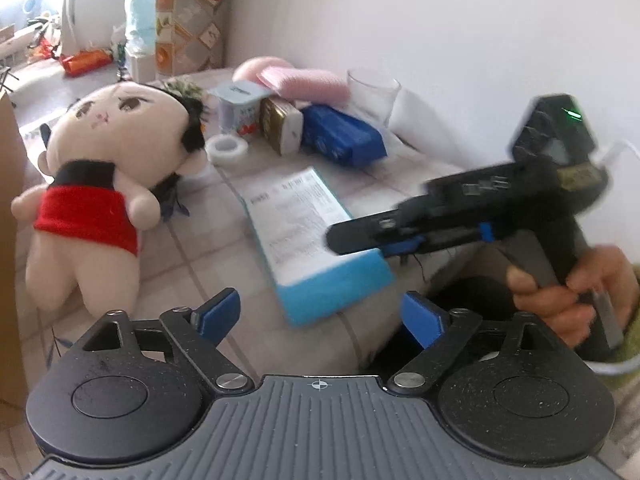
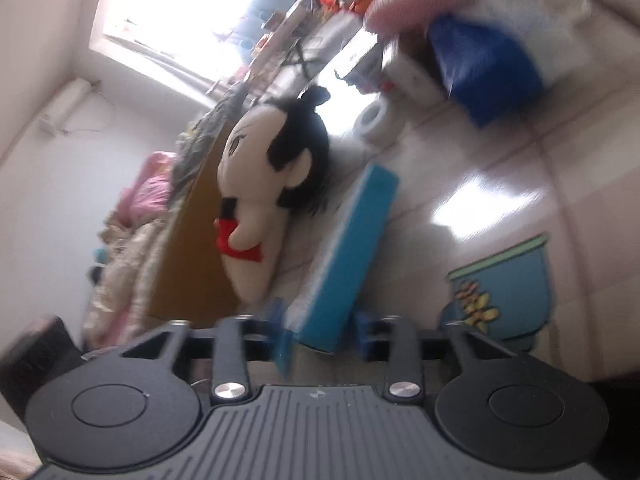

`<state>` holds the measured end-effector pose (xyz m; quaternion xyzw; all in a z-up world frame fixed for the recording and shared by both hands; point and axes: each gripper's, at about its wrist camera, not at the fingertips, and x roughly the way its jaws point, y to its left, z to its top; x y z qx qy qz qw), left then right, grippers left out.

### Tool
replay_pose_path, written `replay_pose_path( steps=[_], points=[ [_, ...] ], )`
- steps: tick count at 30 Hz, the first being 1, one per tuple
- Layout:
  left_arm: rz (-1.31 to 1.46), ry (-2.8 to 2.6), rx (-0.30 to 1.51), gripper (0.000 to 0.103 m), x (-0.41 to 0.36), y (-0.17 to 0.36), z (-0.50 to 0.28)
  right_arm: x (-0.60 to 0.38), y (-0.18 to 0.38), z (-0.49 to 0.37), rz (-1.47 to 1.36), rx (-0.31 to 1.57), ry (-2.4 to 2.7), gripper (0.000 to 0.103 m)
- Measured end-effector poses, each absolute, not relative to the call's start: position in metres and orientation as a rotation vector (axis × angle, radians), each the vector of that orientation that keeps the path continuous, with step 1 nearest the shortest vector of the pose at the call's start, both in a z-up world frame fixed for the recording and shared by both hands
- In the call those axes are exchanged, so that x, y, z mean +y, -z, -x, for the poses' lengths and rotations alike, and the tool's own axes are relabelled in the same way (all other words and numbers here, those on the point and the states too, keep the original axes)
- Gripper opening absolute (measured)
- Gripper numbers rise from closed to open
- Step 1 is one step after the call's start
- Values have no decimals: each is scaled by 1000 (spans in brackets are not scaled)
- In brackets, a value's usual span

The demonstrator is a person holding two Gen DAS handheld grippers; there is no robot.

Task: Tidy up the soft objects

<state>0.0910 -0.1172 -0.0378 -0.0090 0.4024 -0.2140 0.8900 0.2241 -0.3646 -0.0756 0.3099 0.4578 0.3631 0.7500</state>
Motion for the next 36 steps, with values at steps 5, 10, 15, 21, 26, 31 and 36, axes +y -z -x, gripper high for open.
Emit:
replay_pose_path(
  steps=[5,10,15,21,26,31,36],
  points=[
    [58,388,827,92,-123,41,-119,-379,59,-214,-652,902,-739,66],
    [53,369,875,92,-139,52,-153,-394,67,-227,-762,876,-689,68],
    [72,356,911,91,-147,64,-173,-388,80,-248,-804,886,-656,68],
    [92,331,916,86,-146,75,-181,-367,78,-258,-768,915,-688,68],
    [91,325,918,86,-138,72,-171,-351,75,-253,-726,937,-721,72],
    [85,316,958,87,-125,68,-152,-345,75,-239,-749,978,-805,73],
    [38,287,963,85,-126,69,-144,-337,76,-227,-751,1022,-849,73]
  ],
)
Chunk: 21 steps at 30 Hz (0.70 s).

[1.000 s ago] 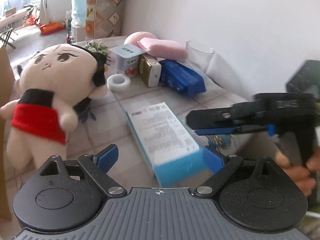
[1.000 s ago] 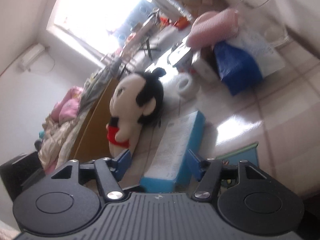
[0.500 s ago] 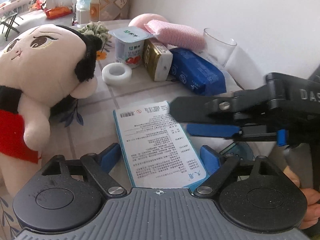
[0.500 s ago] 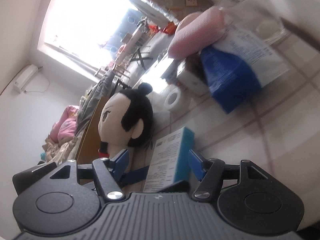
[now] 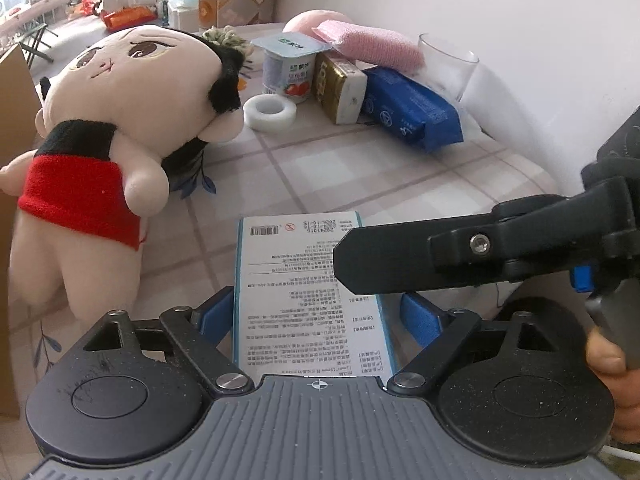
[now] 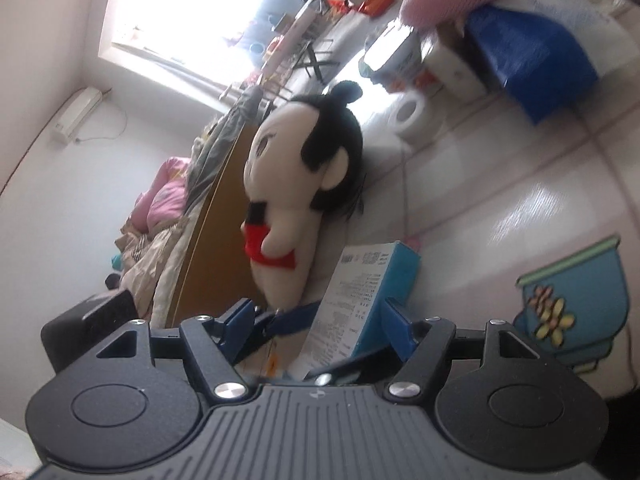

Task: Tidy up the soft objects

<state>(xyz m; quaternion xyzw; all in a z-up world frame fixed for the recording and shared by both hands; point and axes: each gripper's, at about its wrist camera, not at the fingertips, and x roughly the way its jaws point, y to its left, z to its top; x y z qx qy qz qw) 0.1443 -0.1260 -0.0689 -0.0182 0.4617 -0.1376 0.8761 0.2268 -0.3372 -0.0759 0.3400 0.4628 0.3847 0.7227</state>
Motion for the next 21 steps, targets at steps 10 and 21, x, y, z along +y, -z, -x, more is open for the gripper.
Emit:
replay_pose_path(
  steps=[10,21],
  points=[
    [85,245,923,72,-111,70,-140,-336,31,-253,-529,855,-706,54],
    [115,229,900,72,-94,74,-137,-261,32,-309,39,750,-714,29]
  ],
)
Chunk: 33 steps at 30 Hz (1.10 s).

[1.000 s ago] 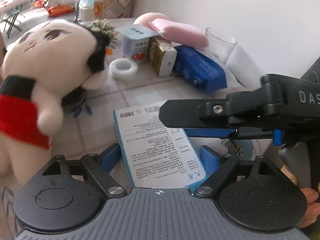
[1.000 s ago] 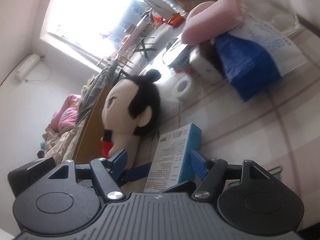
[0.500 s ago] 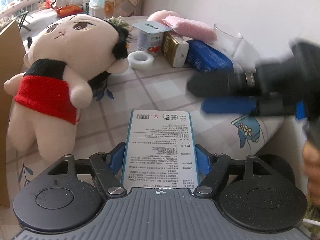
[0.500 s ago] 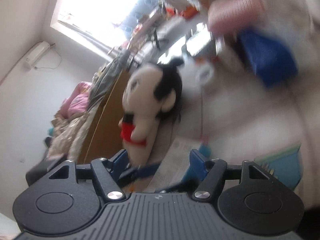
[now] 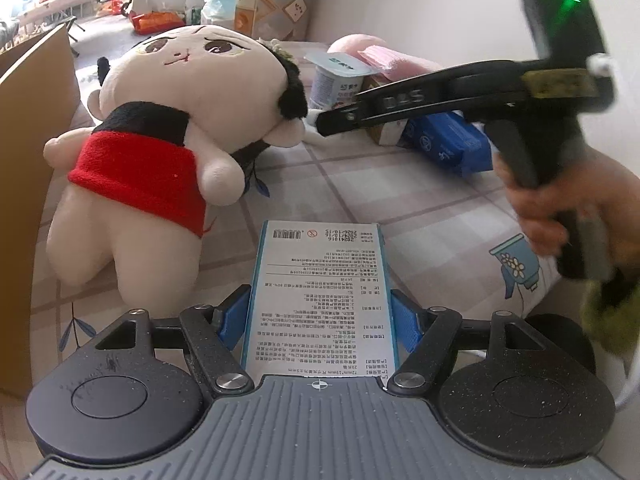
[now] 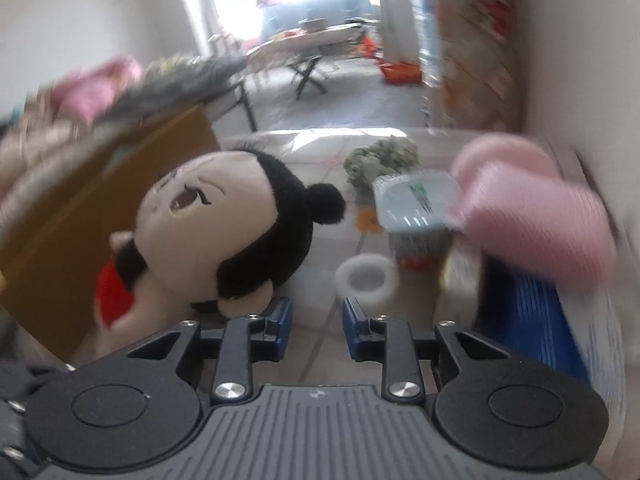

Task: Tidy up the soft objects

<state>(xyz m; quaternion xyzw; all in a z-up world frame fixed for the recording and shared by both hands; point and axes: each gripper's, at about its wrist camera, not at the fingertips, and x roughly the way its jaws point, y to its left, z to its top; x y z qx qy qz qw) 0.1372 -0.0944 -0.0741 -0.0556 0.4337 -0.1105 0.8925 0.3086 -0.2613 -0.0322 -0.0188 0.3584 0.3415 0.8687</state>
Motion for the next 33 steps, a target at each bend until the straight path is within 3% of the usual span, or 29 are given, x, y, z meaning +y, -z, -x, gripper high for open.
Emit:
replay_pose_path(
  steps=[11,22,33],
  points=[
    [130,246,895,72,-89,75,-134,-232,51,-338,194,832,-744,28],
    [154,243,891,72,-81,74,-132,-273,43,-274,90,967,-753,28],
    [64,205,863,72,-97,77,-128,-284,41,-230,129,929,-752,28]
  ],
)
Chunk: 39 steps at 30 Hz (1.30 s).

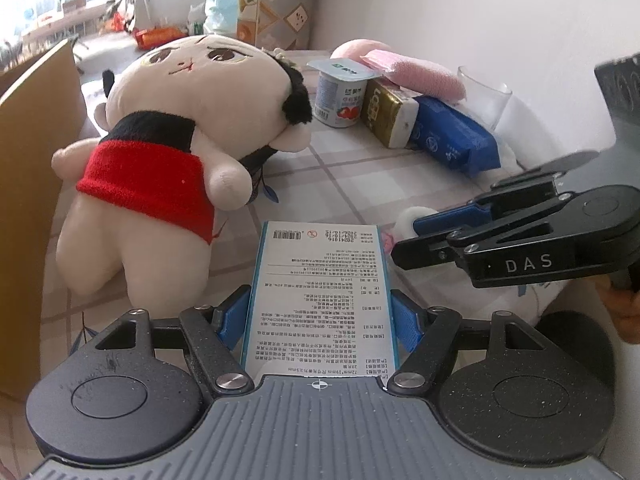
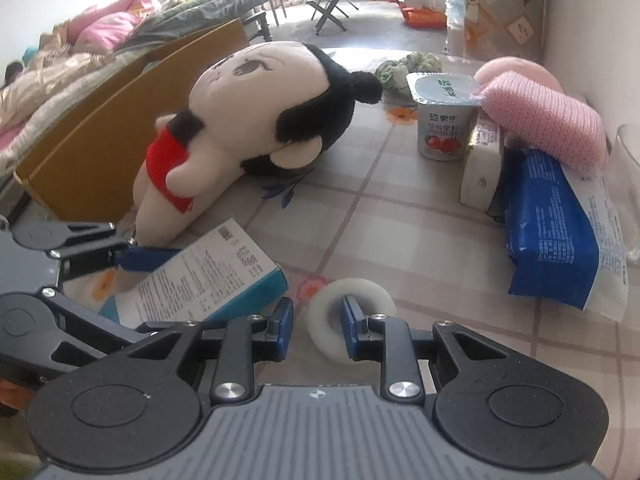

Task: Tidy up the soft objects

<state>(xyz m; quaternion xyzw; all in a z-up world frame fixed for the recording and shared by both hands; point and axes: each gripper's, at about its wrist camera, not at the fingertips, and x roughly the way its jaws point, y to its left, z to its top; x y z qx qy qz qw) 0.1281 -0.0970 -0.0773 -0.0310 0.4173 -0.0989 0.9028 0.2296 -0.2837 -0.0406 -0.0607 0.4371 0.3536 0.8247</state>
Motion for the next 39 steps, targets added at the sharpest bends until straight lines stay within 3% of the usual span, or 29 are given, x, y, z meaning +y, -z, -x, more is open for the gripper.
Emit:
replay_pose_path(
  steps=[3,7,19,29,39],
  points=[
    [41,188,846,71,-100,79,-127,-278,41,-222,206,882,-754,28],
    [48,179,833,71,-101,79,-128,-273,40,-208,296,803,-723,20],
    [102,227,775,71,-97,62,-106,-300,3,-179,199,661,-631,17],
    [135,240,576,71,-64,-9,-46,-286,-77,-133,175,450,-688,17],
    [130,-41,397,71,48,-79,-30,-164,-156,-152,200,283,-936,17]
  ],
)
